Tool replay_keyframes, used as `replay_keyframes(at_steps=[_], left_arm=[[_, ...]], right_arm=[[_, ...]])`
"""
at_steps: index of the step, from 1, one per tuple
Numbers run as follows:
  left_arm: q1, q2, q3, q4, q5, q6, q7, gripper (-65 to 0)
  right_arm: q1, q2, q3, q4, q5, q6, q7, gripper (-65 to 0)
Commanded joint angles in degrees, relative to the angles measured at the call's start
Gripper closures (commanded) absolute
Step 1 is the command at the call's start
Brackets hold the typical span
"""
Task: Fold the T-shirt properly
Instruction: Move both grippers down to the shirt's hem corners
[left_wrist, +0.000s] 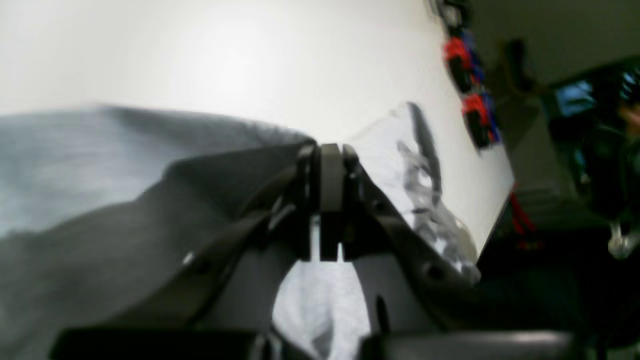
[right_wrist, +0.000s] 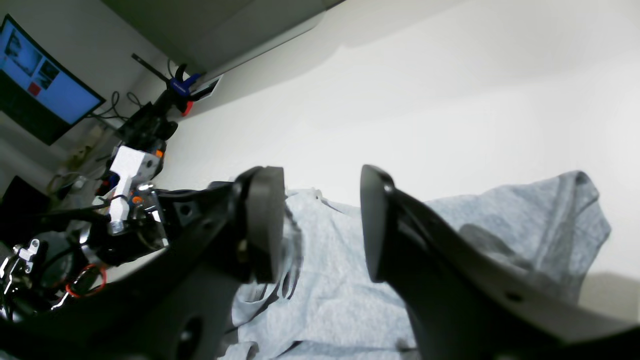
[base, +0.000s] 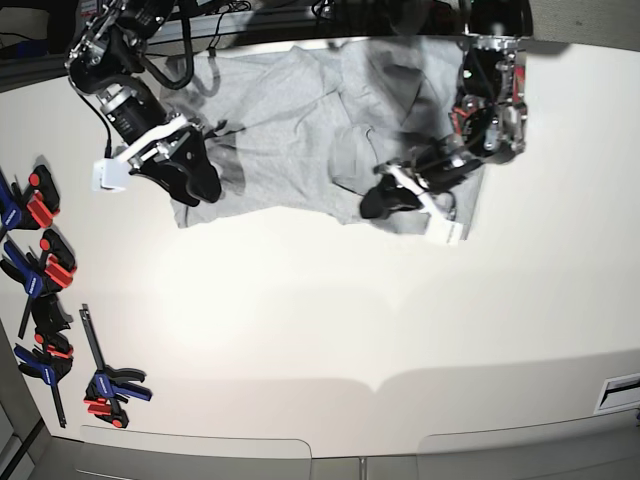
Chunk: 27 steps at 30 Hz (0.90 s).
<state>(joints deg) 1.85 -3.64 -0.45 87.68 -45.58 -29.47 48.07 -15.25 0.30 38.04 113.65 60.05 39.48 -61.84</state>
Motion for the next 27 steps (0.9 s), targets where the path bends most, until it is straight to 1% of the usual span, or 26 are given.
replay_keyframes(at_steps=[1,2,3,4,5,6,9,11,15,18,20,22,23,24,25,26,27], left_arm=[[-1.27,0.15,0.85,0.92,-0.15,-0.79,-1.97,0.0],[-1.57,0.13,1.79,0.92,0.83,-0.79,-2.91,-5.4],[-1.92,0.13,2.62,0.92,1.60,-0.76,-3.28,-13.7],[-2.38,0.13,3.32,0.92,1.66,-0.76,-3.30,-20.2],[-2.89,0.13,3.72,0.92,1.64,-0.79,-3.28,-23.5],[-3.34,0.13,3.89,0.92,1.62,-0.79,-3.43,-23.7],[-5.07,-0.31,3.74,0.92,1.73,-0.79,-4.35,-23.7],[-6.23,-0.79,3.08,0.92,2.54,-0.79,-3.56,-23.7],[-6.58,-3.26,0.83,0.92,2.78,-0.79,-1.90,-22.3],[-5.79,-6.16,-1.40,0.92,2.73,-0.76,-0.98,-18.9],[-5.01,-8.09,-3.63,0.92,2.71,-0.79,-0.96,-14.5],[-4.09,-9.73,-6.08,0.92,2.69,-0.79,-1.01,-9.6],[-3.54,-10.38,-7.08,0.92,2.45,-0.79,-1.09,-6.3],[-2.95,-10.91,-7.69,0.92,2.49,-0.79,-1.27,-2.4],[-2.40,-11.32,-7.87,0.92,2.49,-0.79,-1.44,0.0],[-1.84,-11.50,-7.74,0.92,2.51,-0.79,-1.57,0.0],[-1.31,-11.45,-7.65,0.90,2.51,-0.81,-1.95,0.0]], right_arm=[[0.31,0.33,0.17,1.14,1.66,0.52,1.42,-23.5],[0.31,0.33,0.20,1.14,1.64,0.52,1.40,-23.5],[0.31,0.33,0.20,1.14,1.64,0.52,1.40,-23.5],[0.31,0.33,0.20,1.14,1.64,0.52,1.42,-23.5],[0.31,0.33,0.20,1.14,1.64,0.52,1.42,-23.5],[0.31,0.33,0.20,1.14,1.66,0.52,1.42,-23.5],[0.31,0.33,0.20,1.14,1.66,0.52,1.44,-23.5],[0.31,0.33,0.20,1.14,1.66,0.52,1.44,-23.5],[0.33,0.35,0.20,1.14,1.62,0.52,1.46,-23.5],[0.33,0.35,0.20,1.14,1.62,0.52,1.64,-23.5],[0.59,0.33,0.20,1.14,1.36,0.52,1.81,-23.5],[1.29,0.35,0.20,1.09,-1.36,0.52,2.40,-22.7],[1.66,0.35,0.20,1.09,-3.50,0.52,3.19,-19.6],[2.12,0.35,0.13,1.07,-5.90,0.52,4.04,-13.9],[2.49,0.37,-0.09,1.03,-8.17,0.52,5.09,-6.5],[2.93,0.35,-0.52,0.92,-10.40,0.52,5.99,0.0],[3.34,0.37,-1.16,0.57,-12.28,0.52,6.84,0.0]])
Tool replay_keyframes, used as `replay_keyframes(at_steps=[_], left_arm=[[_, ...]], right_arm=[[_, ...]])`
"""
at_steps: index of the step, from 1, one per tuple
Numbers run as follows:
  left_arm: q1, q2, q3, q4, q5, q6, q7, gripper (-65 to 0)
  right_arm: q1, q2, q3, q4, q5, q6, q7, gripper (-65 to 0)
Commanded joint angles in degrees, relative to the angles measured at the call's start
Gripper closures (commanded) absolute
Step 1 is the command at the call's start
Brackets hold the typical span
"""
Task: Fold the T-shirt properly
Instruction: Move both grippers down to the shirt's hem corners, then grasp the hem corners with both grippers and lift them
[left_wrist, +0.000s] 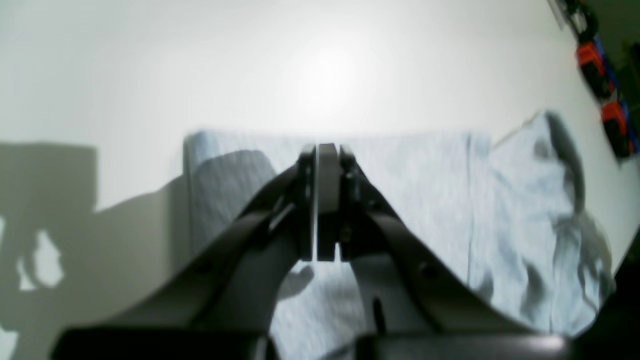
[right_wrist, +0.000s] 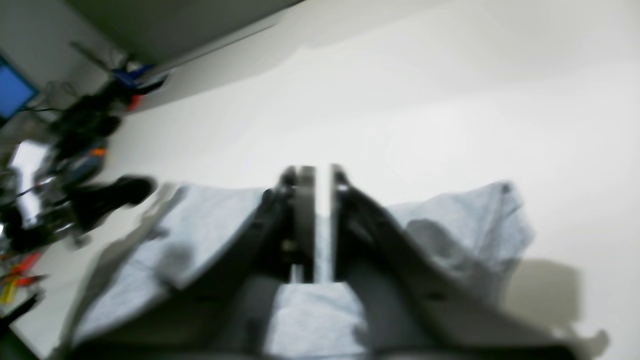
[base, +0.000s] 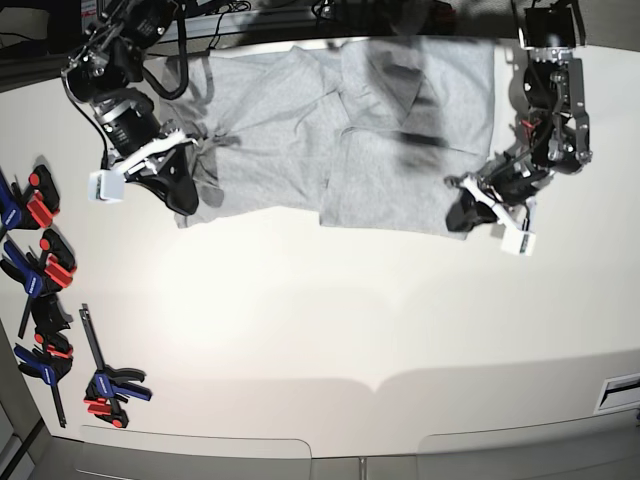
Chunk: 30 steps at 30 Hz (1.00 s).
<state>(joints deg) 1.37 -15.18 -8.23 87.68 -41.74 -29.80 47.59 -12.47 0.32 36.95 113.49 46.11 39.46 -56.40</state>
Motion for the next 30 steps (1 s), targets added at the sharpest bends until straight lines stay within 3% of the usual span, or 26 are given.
replay_keyframes(at_steps=[1,6,14,21,25,30], left_arm=[[-0.28,0.22,0.28,0.90,-1.22,-0.68,-2.49,0.0],[0.39,0.83,1.22,0.68,5.38,-0.66,-6.08,0.0],[-0.63,0.83,1.20,-10.14,5.77,-0.66,-6.14,0.0],[-1.49,-0.48,1.14,-19.89,10.73,-0.61,-11.23,0.0],[-1.55,-1.88,1.14,-19.85,10.69,-0.57,-11.50,0.0],[-1.53,-3.78,1.16,-19.85,10.88,4.17,-11.72,0.0]], right_arm=[[1.07,0.35,-0.90,0.17,0.22,0.54,1.97,0.0],[4.44,0.74,-7.15,-6.36,-8.15,0.54,3.34,0.0],[7.96,1.62,-10.58,-20.48,-17.73,0.54,10.27,0.0],[7.85,2.19,-10.29,-21.55,-27.17,-6.82,14.21,0.0],[7.87,4.17,-10.29,-22.97,-29.94,-8.83,16.11,0.0],[9.05,6.23,-10.29,-30.60,-31.04,-9.97,19.30,0.0]])
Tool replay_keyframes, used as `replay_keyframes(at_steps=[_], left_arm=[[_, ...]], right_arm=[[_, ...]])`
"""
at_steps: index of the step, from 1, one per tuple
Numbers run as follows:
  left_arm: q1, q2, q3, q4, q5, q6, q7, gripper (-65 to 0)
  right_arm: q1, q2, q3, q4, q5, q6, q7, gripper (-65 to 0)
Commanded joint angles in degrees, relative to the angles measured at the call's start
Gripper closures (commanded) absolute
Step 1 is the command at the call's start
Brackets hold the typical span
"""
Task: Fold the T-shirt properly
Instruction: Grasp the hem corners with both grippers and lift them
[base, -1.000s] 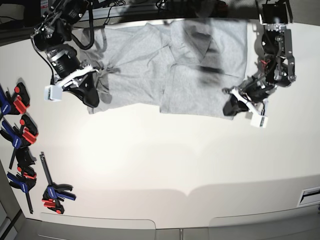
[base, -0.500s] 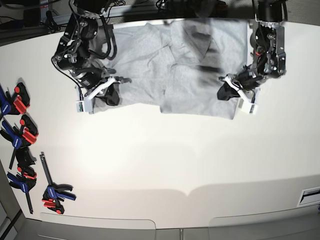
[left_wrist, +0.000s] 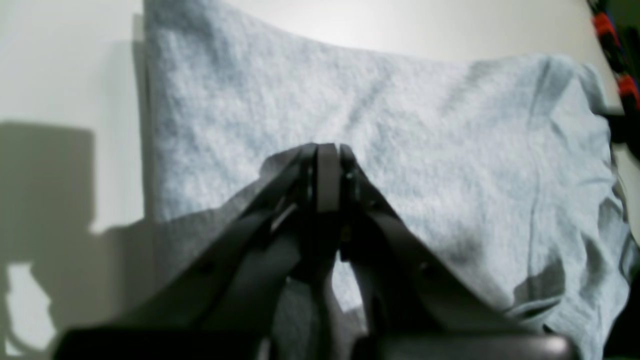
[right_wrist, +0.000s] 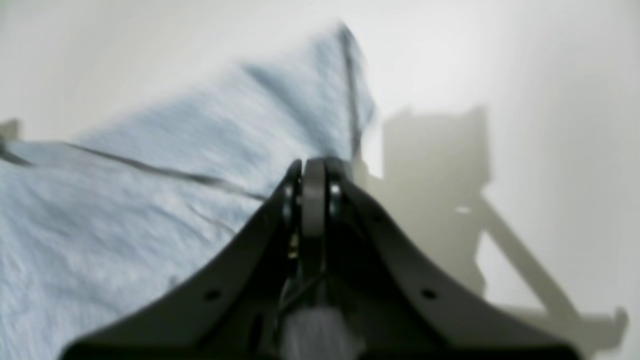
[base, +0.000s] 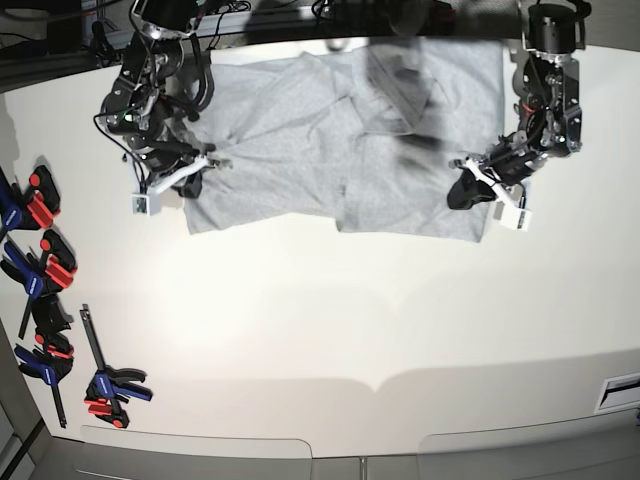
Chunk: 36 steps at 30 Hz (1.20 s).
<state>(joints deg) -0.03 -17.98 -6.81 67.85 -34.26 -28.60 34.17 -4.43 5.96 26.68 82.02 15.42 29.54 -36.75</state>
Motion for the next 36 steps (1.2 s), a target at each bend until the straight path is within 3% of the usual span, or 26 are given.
replay_keyframes(at_steps=[1,6,12,15,17,18,21,23,25,30,36], left_arm=[[-0.13,-1.29,-0.28,-0.02,3.41,3.48,1.68,0.0],[-0.13,-1.57,-0.28,-0.02,3.37,3.76,1.51,0.0],[-0.15,-1.62,-0.28,0.00,2.91,3.76,-0.02,0.0],[-0.15,-1.92,-0.28,0.59,-1.07,3.48,-1.33,0.0],[-0.15,-1.90,-0.28,1.84,-3.32,1.57,-1.22,0.0],[-0.15,-1.88,-0.28,2.51,-3.80,0.37,-1.18,-0.7],[-0.13,-1.92,-0.28,5.07,-3.78,-1.68,-0.94,-12.0],[-0.13,-1.95,-0.28,7.48,-3.78,-1.66,-0.35,-15.3],[-0.11,-1.95,-0.28,10.64,-3.78,-1.68,0.00,-15.6],[-0.11,-1.95,-0.28,19.91,-3.76,-1.64,2.34,-15.6],[0.44,-2.23,-0.28,25.94,-3.72,-1.64,6.95,-15.7]], right_arm=[[1.64,0.79,-0.02,-1.27,-0.55,-0.04,0.31,0.0],[5.53,1.51,-0.02,-9.68,-0.48,-0.04,0.94,0.0],[7.63,1.53,-0.02,-10.47,-0.22,-0.92,0.74,0.0],[8.31,1.53,-0.02,-10.25,1.64,-0.87,-0.50,0.0],[8.81,1.53,-0.02,-9.99,3.34,-0.85,-3.45,0.0],[9.11,1.51,-0.02,-9.97,3.89,-0.85,-4.68,0.0],[9.38,1.57,-0.02,-9.94,6.03,-0.83,-5.51,0.0],[9.35,1.66,-0.02,-9.55,7.58,-0.79,-5.53,-4.7],[9.33,1.66,0.00,-8.33,7.80,-0.63,-5.25,-9.6],[9.33,1.62,1.38,-1.49,11.50,2.49,-6.36,-10.4],[9.03,1.25,8.33,9.57,19.80,4.13,-16.31,-10.5]])
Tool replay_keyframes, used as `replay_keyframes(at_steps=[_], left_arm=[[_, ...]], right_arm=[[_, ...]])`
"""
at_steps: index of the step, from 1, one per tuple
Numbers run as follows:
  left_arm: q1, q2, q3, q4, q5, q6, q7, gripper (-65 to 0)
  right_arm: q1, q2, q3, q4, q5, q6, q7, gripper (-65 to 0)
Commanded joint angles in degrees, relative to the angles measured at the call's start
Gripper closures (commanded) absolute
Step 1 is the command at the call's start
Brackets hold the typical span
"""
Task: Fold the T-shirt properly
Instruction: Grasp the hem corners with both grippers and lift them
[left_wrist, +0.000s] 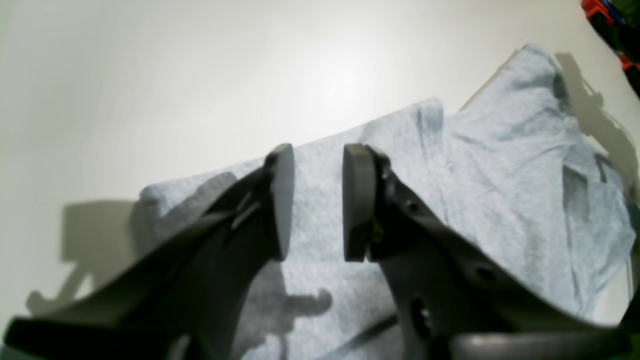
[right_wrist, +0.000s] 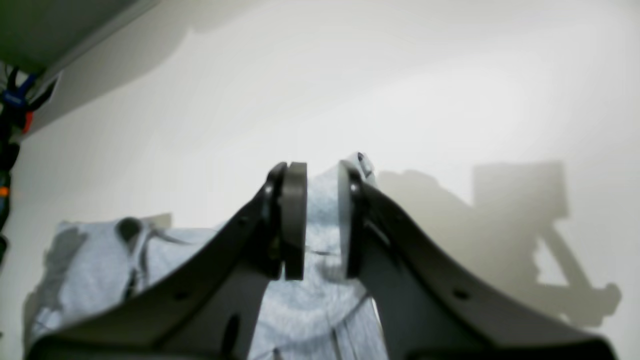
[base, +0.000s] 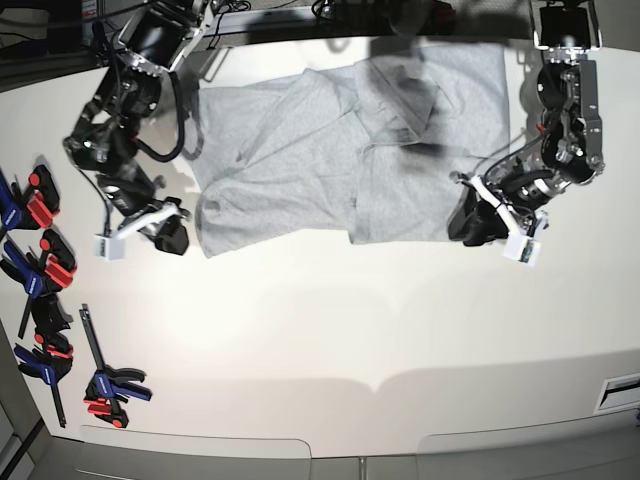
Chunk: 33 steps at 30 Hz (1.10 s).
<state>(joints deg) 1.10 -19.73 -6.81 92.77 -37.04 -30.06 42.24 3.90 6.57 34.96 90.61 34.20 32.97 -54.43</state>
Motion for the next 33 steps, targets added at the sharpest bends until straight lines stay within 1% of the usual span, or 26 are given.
replay_keyframes(at_steps=[1,2,3,4,5,6,7,12,14,18,26,29,33], left_arm=[[-0.37,-0.48,-0.28,1.09,-0.90,-0.17,-1.09,-16.3],[0.09,-0.46,-0.28,1.07,-0.90,-0.17,-1.09,-17.8],[0.66,-0.46,-0.28,1.07,-0.61,-0.17,-1.07,-20.5],[1.14,-0.46,-0.28,1.07,-0.50,-0.17,-1.07,-23.6],[1.79,-0.52,-0.28,1.07,-0.48,-0.17,-1.09,-26.1],[2.32,-0.50,-0.28,1.07,-0.48,-0.17,-1.07,-27.2],[2.84,-0.46,-0.28,1.07,-0.50,-0.17,-1.14,-27.2],[3.80,-0.46,-0.28,1.07,-0.52,-0.17,-1.42,-27.2],[3.80,-0.46,-0.28,1.07,-0.50,-0.17,-1.53,-27.1],[3.80,-0.46,-0.28,1.07,-0.48,-0.17,-1.53,-27.1],[3.80,-0.48,-0.28,1.07,-0.48,-0.20,-1.55,-27.1],[3.78,-0.48,-0.28,1.07,-0.50,-0.17,-1.75,-27.1],[3.78,-0.46,-0.28,1.07,-0.48,-0.20,-1.99,-27.1]], right_arm=[[0.24,0.79,1.40,2.19,3.06,1.20,0.09,-11.2],[-0.46,1.09,2.45,2.99,5.77,1.55,-1.31,-14.8],[-1.18,1.44,3.37,3.28,7.82,2.08,-2.84,-20.7],[-2.05,1.73,4.00,3.26,8.44,2.43,-3.78,-26.9],[-3.19,1.92,4.24,3.23,8.09,2.40,-3.54,-32.3],[-4.46,2.19,4.31,3.23,7.96,2.32,-3.13,-35.7],[-5.70,2.21,4.35,3.23,8.00,2.14,-2.60,-36.6],[-8.72,2.21,4.42,2.10,8.00,2.19,-0.48,-36.6],[-8.46,2.29,4.39,-0.07,8.02,2.19,0.74,-36.6],[-6.27,2.82,3.85,-5.81,8.04,2.19,0.83,-36.6],[-2.03,3.10,0.66,-18.27,7.54,2.19,-0.13,-36.6],[-1.88,3.10,-0.26,-20.09,7.58,2.19,-1.14,-36.6],[-1.88,3.10,-1.75,-20.52,7.61,2.19,-4.13,-36.6]])
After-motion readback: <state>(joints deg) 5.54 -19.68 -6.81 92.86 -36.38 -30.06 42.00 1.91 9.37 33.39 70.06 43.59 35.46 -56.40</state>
